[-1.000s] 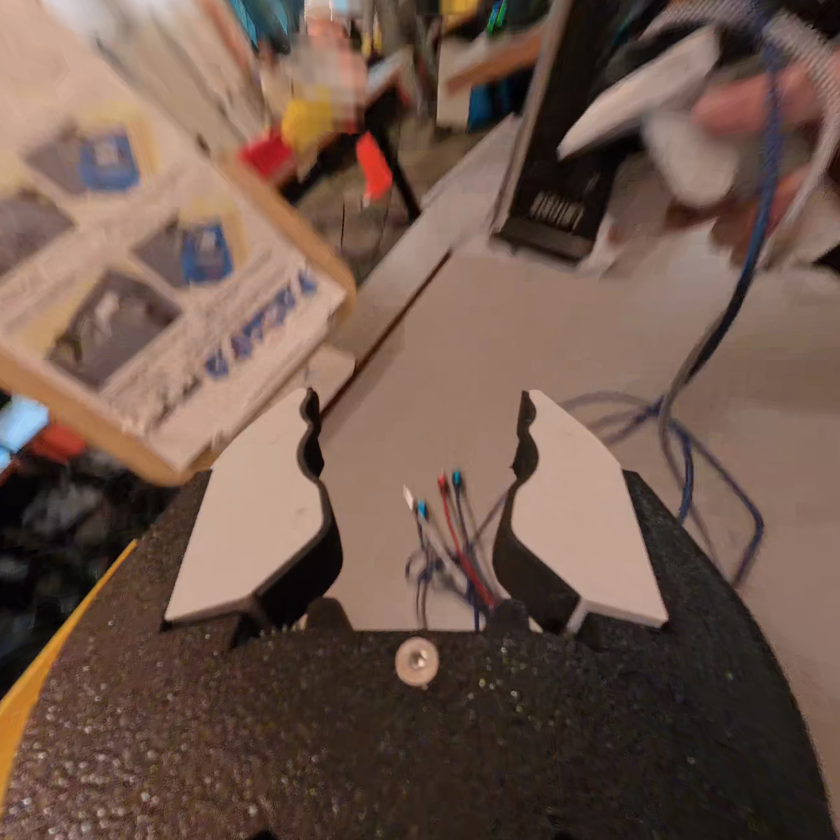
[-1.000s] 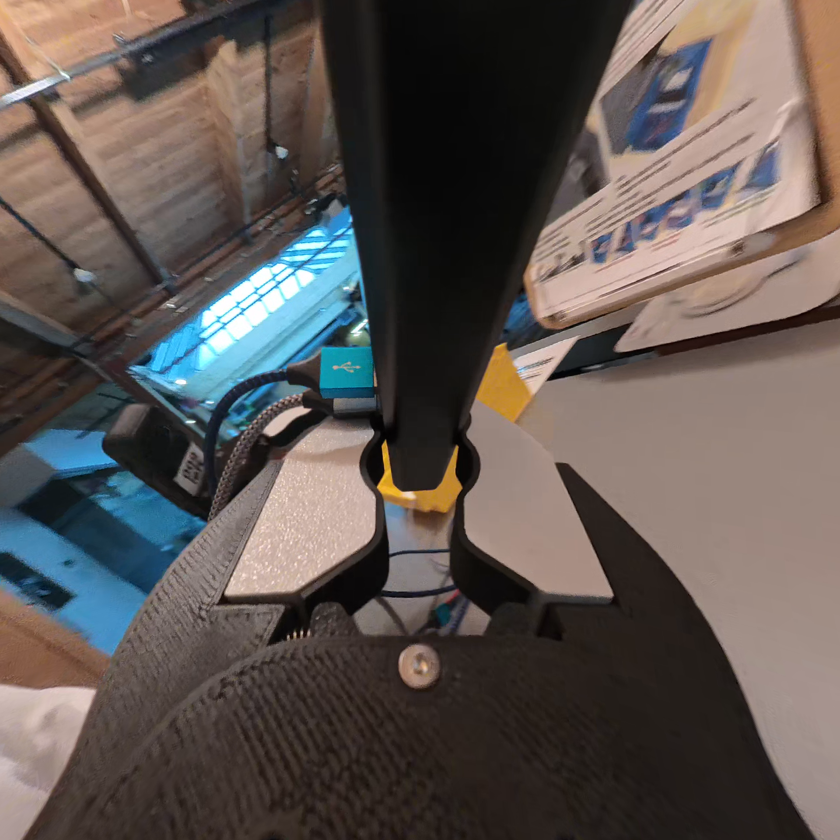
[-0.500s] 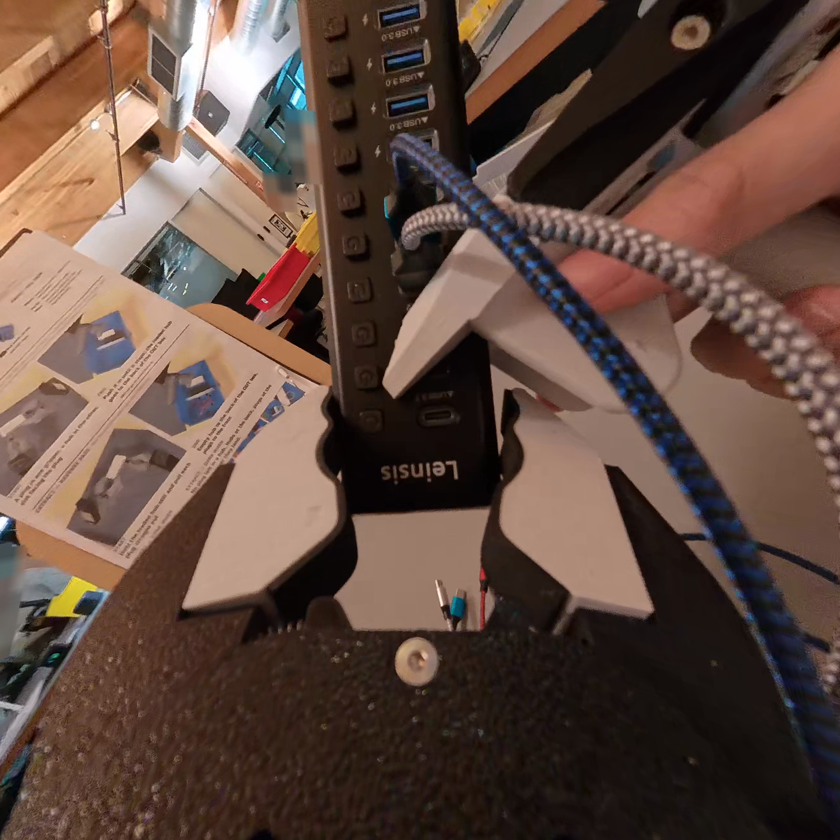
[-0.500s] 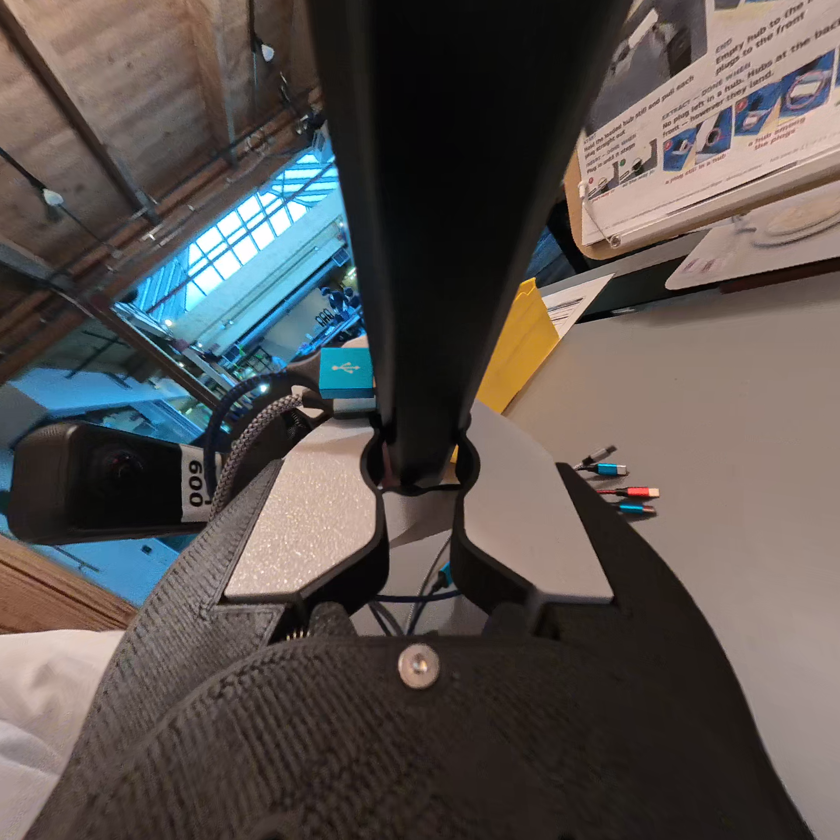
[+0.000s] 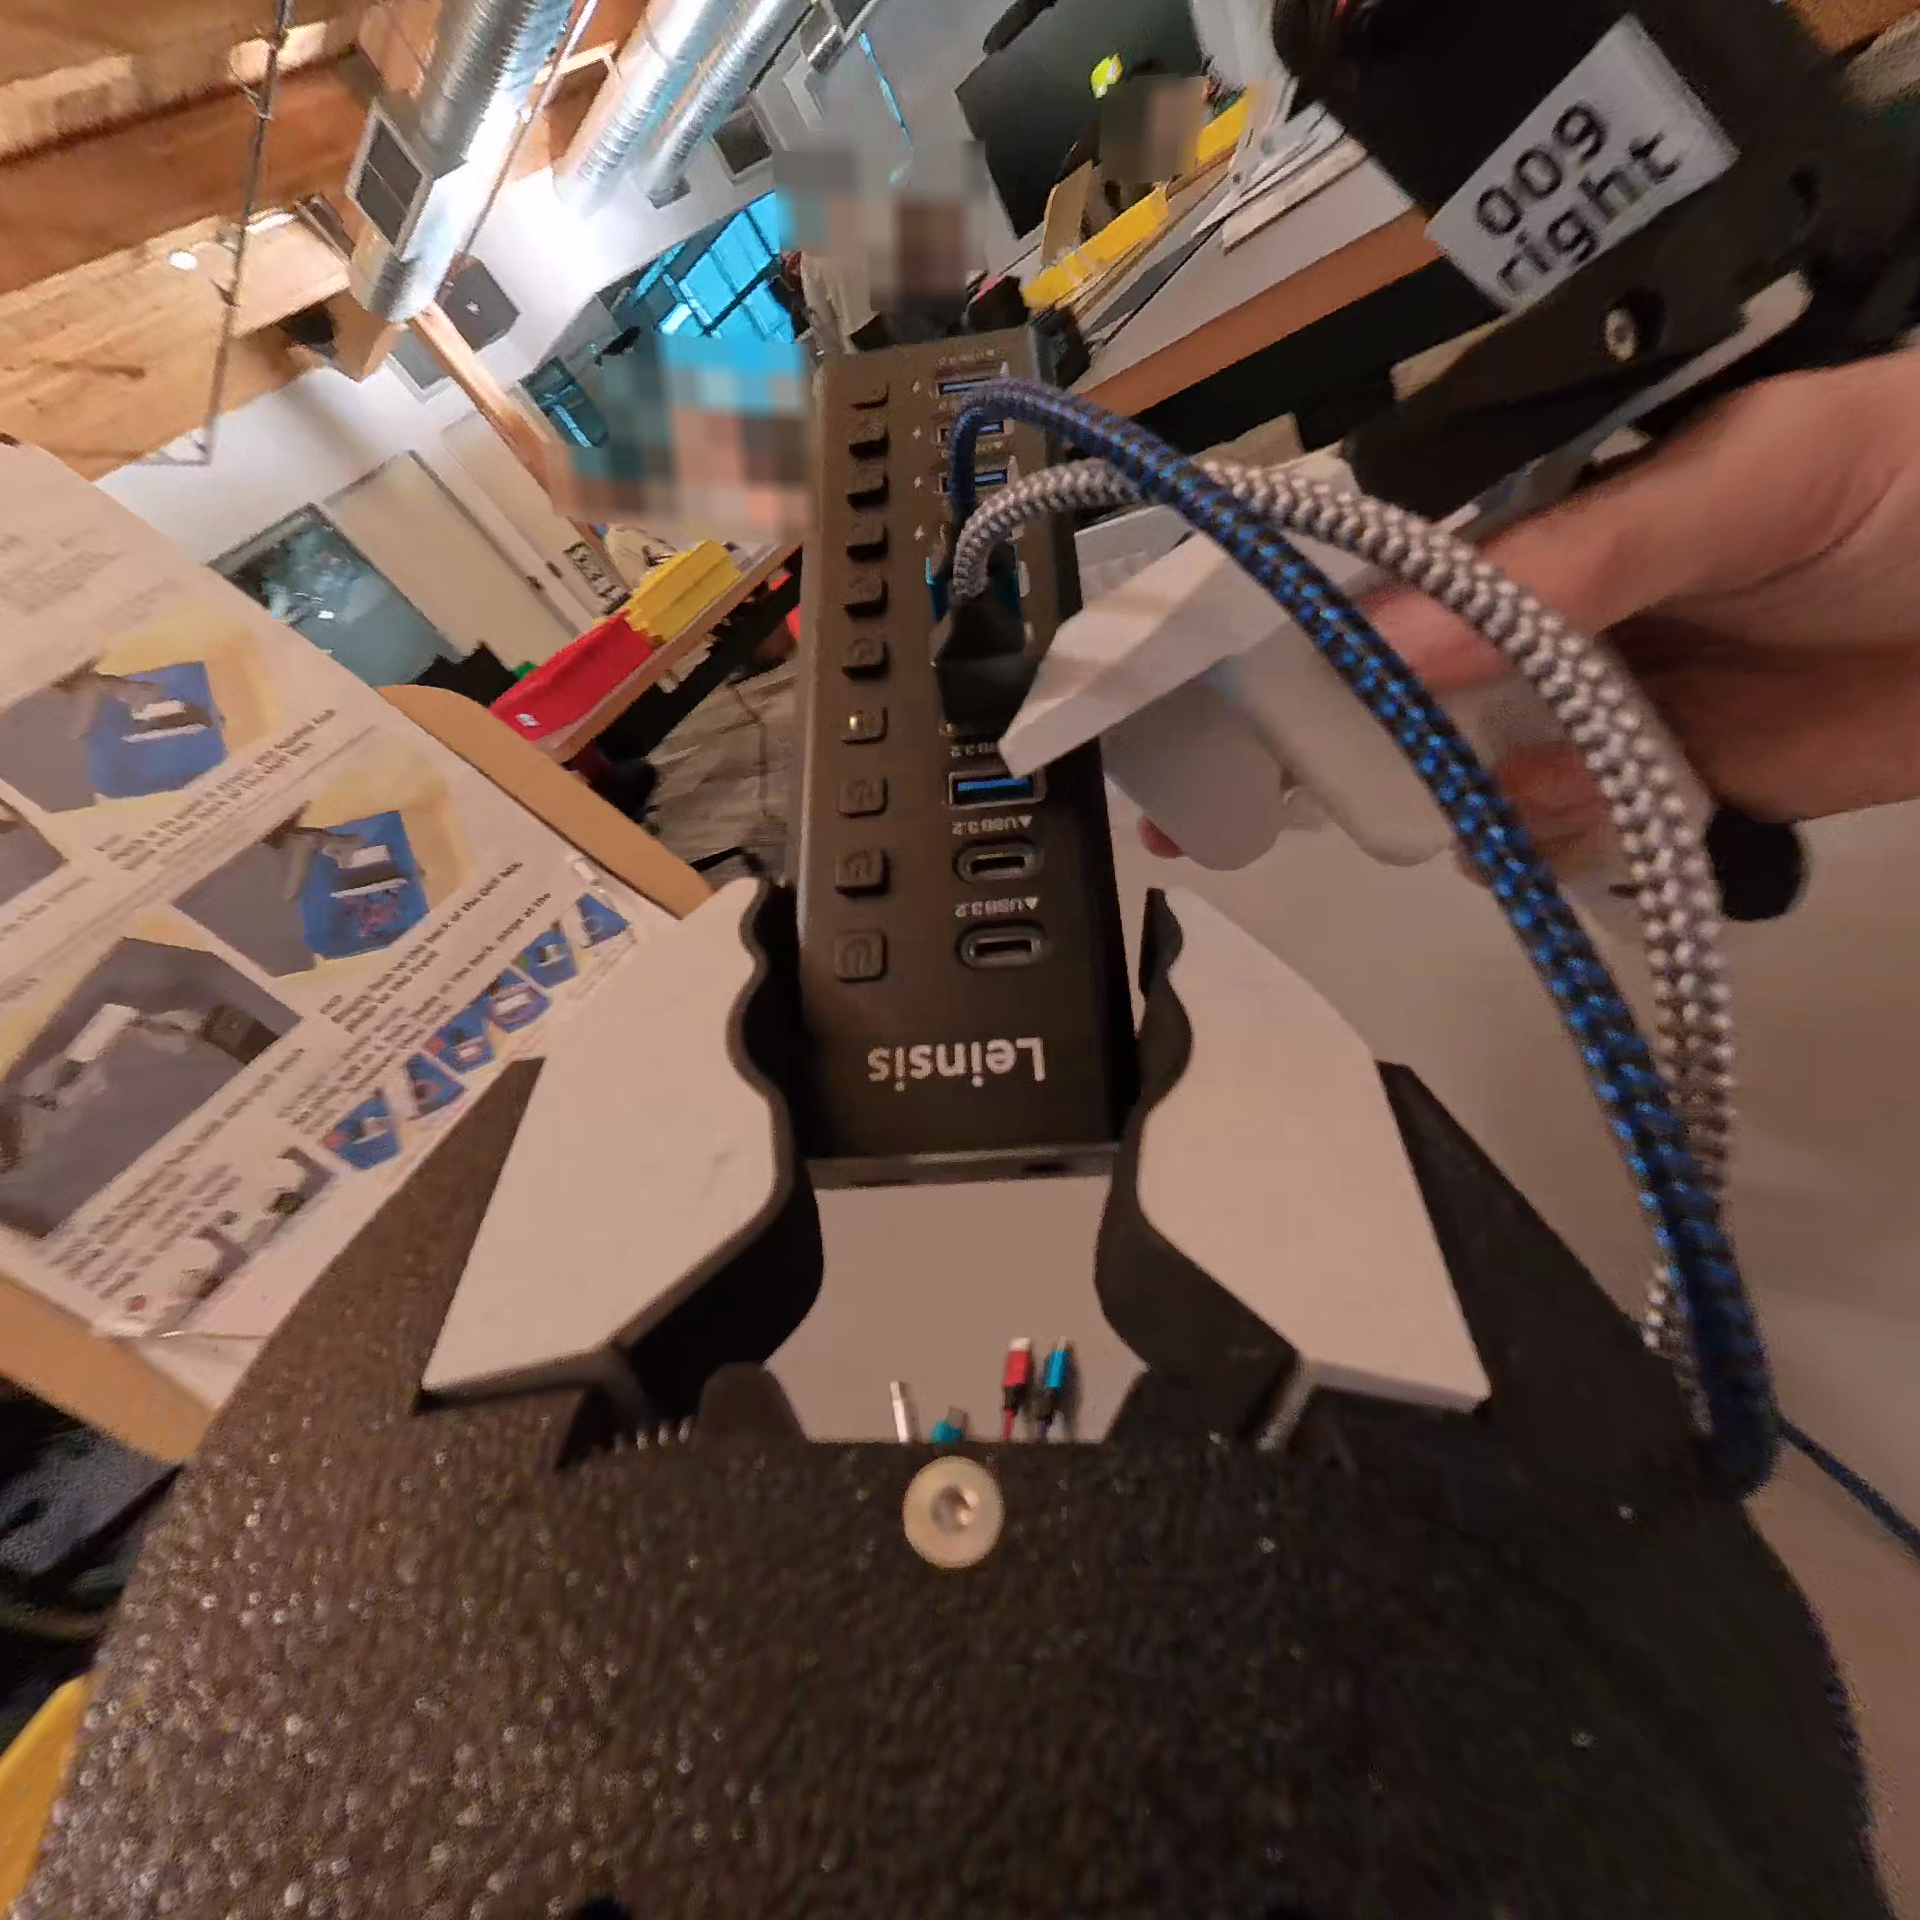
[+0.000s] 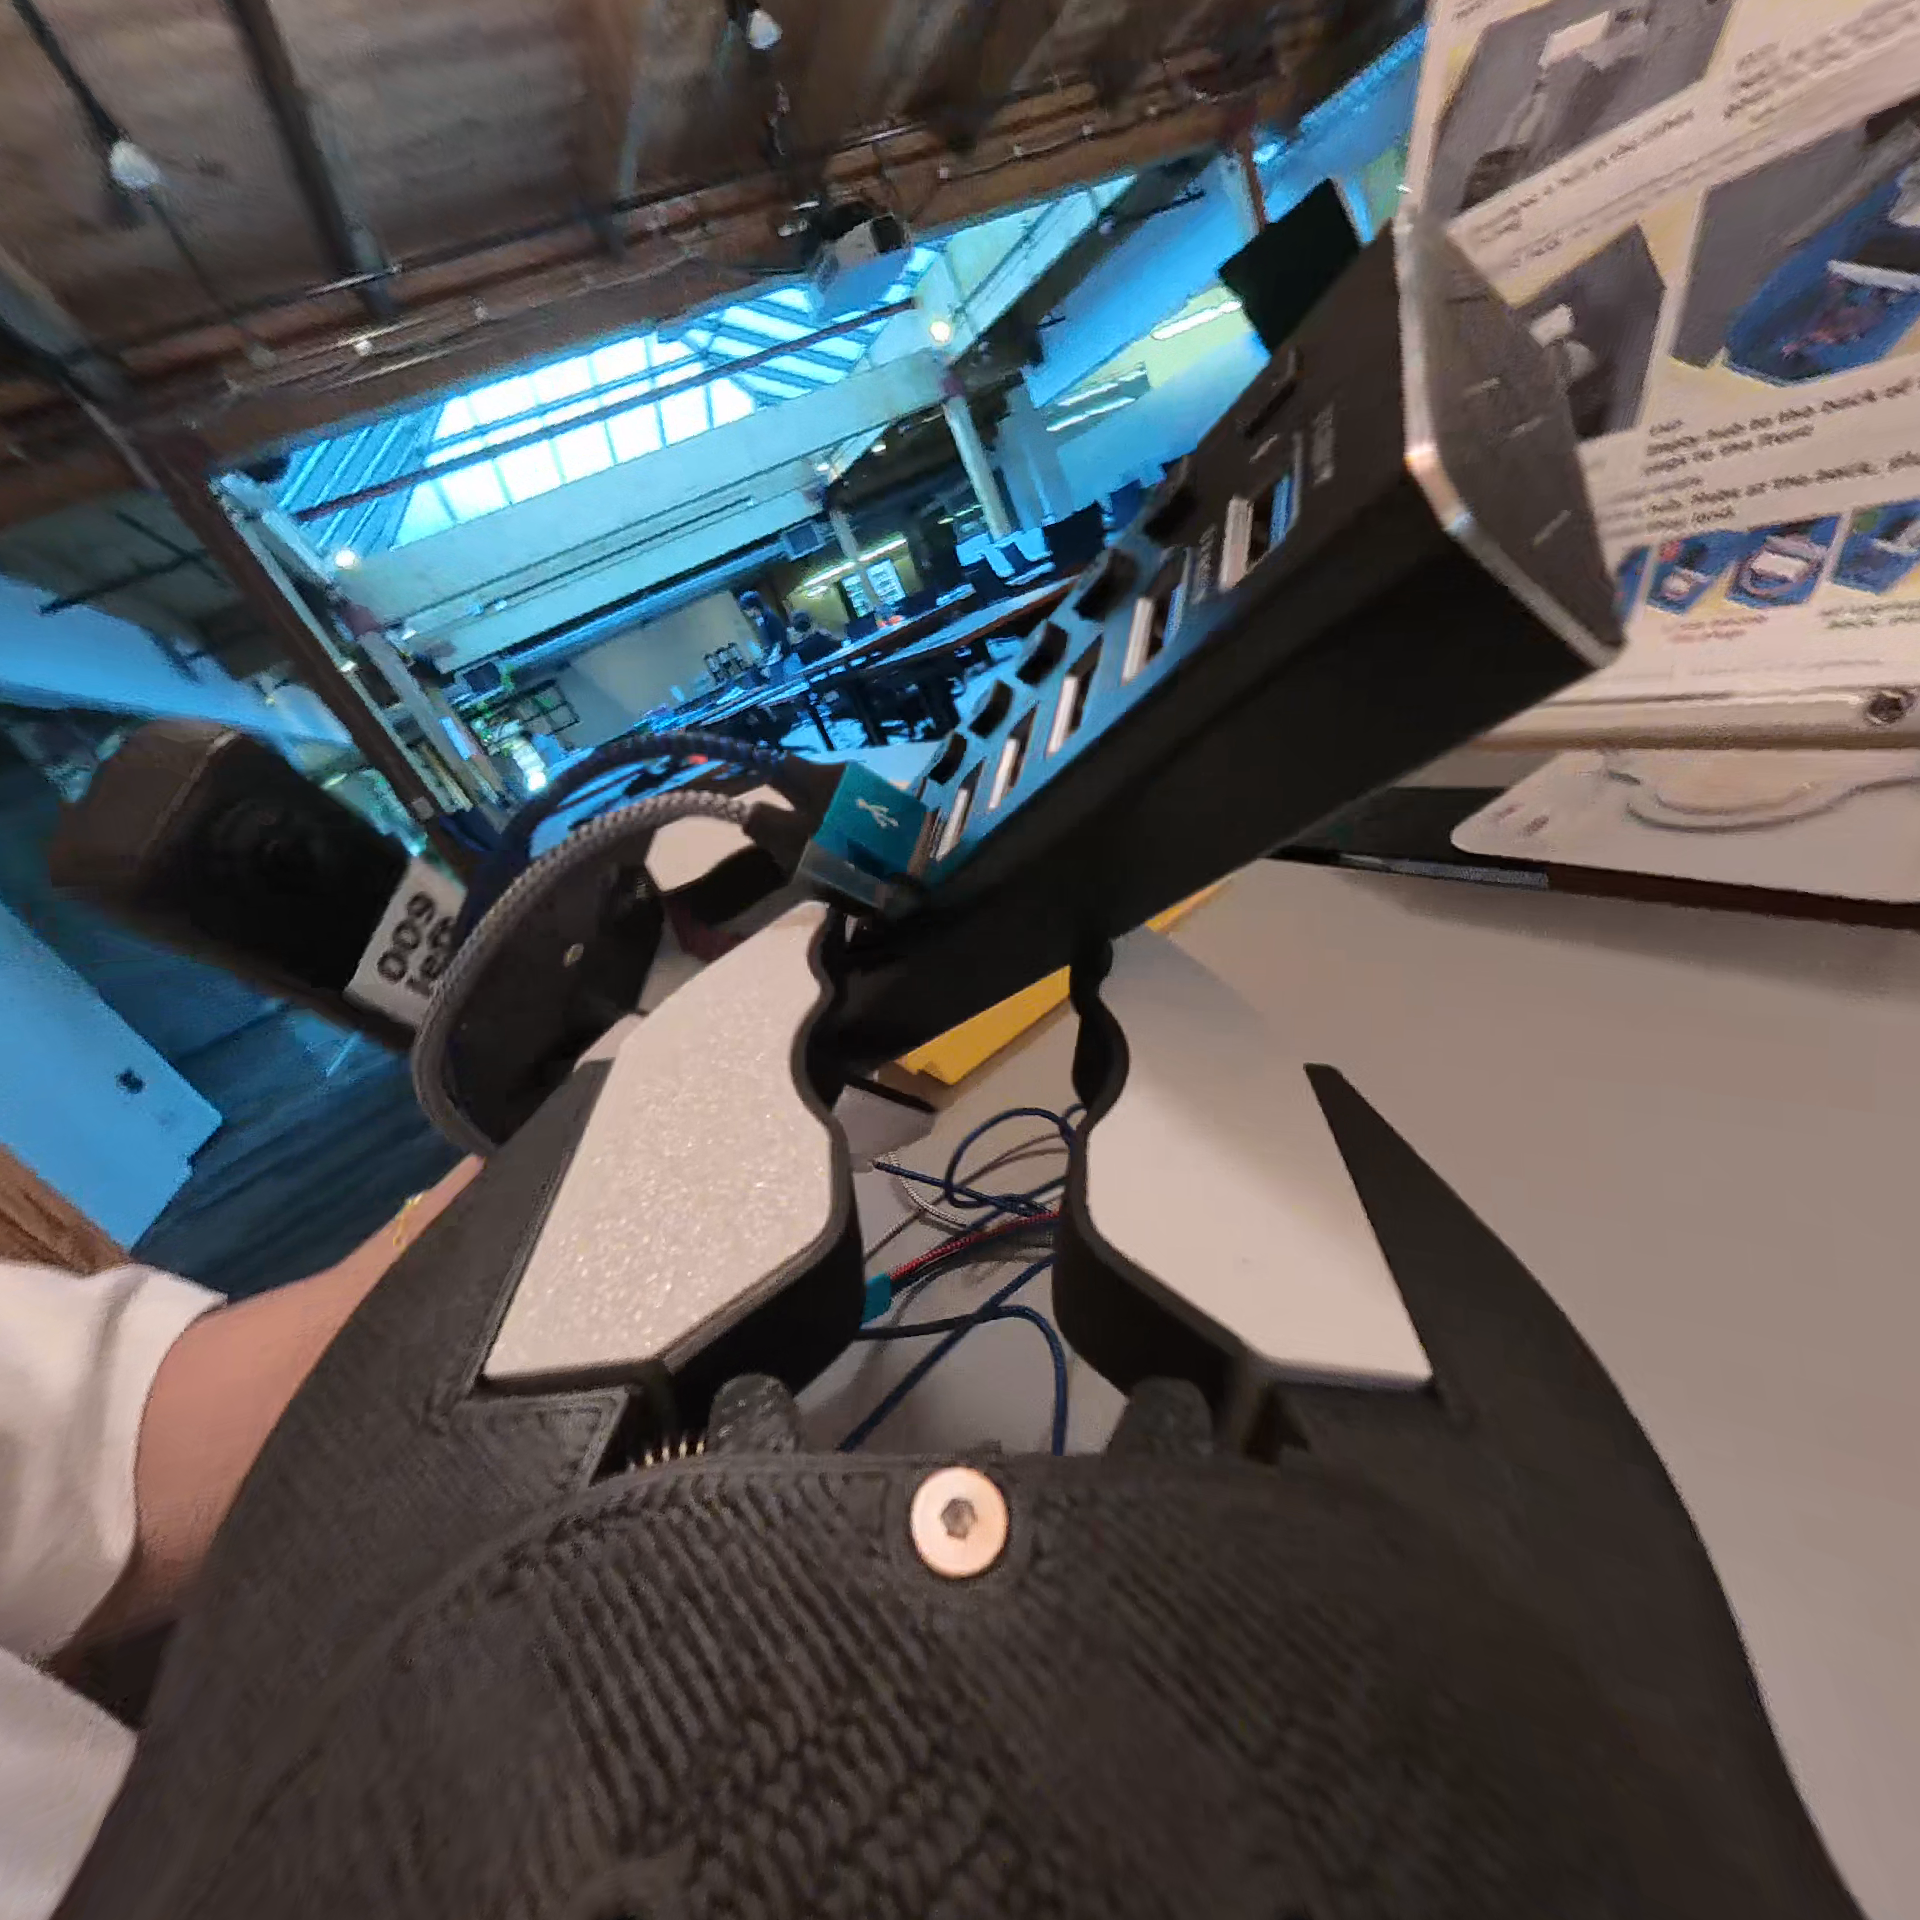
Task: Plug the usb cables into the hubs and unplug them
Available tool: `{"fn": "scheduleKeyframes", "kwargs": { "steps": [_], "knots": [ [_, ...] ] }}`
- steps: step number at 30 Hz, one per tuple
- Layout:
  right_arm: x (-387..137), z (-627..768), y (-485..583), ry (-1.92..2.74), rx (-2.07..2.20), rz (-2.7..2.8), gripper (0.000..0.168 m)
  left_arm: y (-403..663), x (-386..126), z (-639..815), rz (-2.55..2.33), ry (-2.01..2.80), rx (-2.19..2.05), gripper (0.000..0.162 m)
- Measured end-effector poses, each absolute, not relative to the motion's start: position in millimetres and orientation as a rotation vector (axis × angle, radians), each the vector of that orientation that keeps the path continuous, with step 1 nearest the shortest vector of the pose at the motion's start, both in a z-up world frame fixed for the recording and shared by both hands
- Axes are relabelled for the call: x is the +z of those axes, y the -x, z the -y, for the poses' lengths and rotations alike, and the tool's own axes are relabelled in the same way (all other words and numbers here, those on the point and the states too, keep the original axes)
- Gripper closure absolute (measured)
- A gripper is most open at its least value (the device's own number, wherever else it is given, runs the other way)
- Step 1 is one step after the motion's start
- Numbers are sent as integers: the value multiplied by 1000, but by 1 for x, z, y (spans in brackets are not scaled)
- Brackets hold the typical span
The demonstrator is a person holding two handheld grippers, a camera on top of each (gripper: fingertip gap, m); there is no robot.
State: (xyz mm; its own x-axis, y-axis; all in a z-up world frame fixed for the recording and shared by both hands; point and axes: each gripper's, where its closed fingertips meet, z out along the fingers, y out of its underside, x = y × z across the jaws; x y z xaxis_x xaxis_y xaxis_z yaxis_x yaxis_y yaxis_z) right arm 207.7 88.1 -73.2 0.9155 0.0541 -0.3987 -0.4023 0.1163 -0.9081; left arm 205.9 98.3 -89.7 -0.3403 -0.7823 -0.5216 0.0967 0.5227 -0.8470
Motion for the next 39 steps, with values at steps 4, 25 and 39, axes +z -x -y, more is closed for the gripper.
{"fn": "scheduleKeyframes", "kwargs": {
  "steps": [4, 25, 39],
  "knots": [
    [-60, -81, -196, 1383, 400, -128, 134, -195, -91, -90, -1755, 599, -1162, 100],
    [-70, -77, -195, 1559, 314, 151, 120, -195, -114, -112, -1949, 922, -1517, 134],
    [-52, -109, -222, 1419, 266, -294, 106, -217, -109, -107, -1724, 766, -897, 134]
  ]
}}
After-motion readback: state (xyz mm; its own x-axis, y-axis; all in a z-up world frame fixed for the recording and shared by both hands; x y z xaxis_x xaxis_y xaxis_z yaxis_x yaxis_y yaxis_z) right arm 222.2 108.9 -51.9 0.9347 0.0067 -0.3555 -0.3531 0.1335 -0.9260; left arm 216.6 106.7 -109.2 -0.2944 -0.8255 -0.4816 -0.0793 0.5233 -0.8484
